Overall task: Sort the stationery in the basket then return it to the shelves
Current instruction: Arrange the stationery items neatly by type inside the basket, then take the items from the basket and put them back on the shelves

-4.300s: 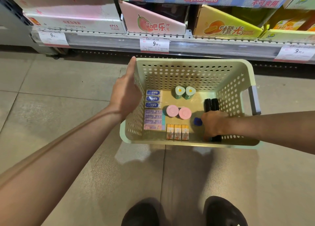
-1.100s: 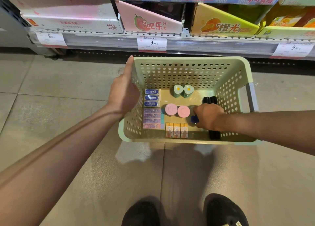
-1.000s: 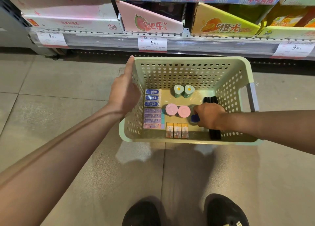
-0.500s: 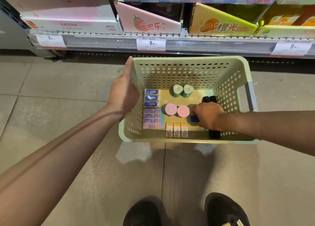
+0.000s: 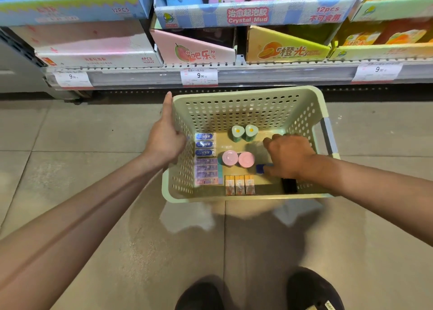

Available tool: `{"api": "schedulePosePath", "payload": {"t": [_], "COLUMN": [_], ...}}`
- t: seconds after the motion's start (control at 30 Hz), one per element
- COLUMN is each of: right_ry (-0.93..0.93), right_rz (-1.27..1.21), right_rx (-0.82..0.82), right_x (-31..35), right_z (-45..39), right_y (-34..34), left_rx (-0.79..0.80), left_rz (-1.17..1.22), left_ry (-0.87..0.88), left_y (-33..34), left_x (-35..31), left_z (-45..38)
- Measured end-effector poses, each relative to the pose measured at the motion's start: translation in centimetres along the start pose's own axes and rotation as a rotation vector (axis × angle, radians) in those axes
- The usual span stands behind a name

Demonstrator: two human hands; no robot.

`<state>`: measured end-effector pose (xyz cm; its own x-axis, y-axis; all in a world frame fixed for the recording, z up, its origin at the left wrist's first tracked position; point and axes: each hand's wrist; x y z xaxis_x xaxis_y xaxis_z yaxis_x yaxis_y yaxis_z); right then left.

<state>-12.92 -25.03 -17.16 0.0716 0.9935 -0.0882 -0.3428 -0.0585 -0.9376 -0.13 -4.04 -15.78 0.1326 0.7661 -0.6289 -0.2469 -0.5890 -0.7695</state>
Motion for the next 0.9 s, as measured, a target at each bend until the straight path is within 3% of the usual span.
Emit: {"api": "schedulePosePath", "payload": {"t": [0.2,0.33,0.5,0.67,0.9], "right_ry": [0.054,0.230,0.432,0.457,0.481], "right_rz": [-0.349,-0.457,-0.610,-0.936,-1.110], "right_rx": [-0.344,-0.522,-0.514,-0.452,-0.424], "right_x": [-1.9,-3.5,-4.8,-5.4,-5.1], "right_z": [1.6,3.2,4.9,5.4,4.9], "right_y": [-1.9,-1.6,-0.1,0.8,1.4], "left_rx": [0.052,0.059,0.172,0.378,0.425], "left_rz": [0.032,0.088,0.151,0.410,0.479], "left_ry": [-0.089,-0.223,-0.315,-0.545,-0.501], "left_y": [-1.0,-1.9,-2.4,-2.9,-2.7], "left_x": [0.1,-0.4,-0.6,-0.3,0.5], "left_z": [-0.6,-0.4,0.0,0.7,0.7]}}
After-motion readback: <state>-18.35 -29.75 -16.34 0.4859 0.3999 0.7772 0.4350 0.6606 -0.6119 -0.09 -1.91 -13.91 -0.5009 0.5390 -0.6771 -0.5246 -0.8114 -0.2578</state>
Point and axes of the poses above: each hand's wrist, its own z-axis away from the middle knuckle, its own y-axis out of the palm, x = y × z, and after that the axes turned 7 degrees about -x, right-handed
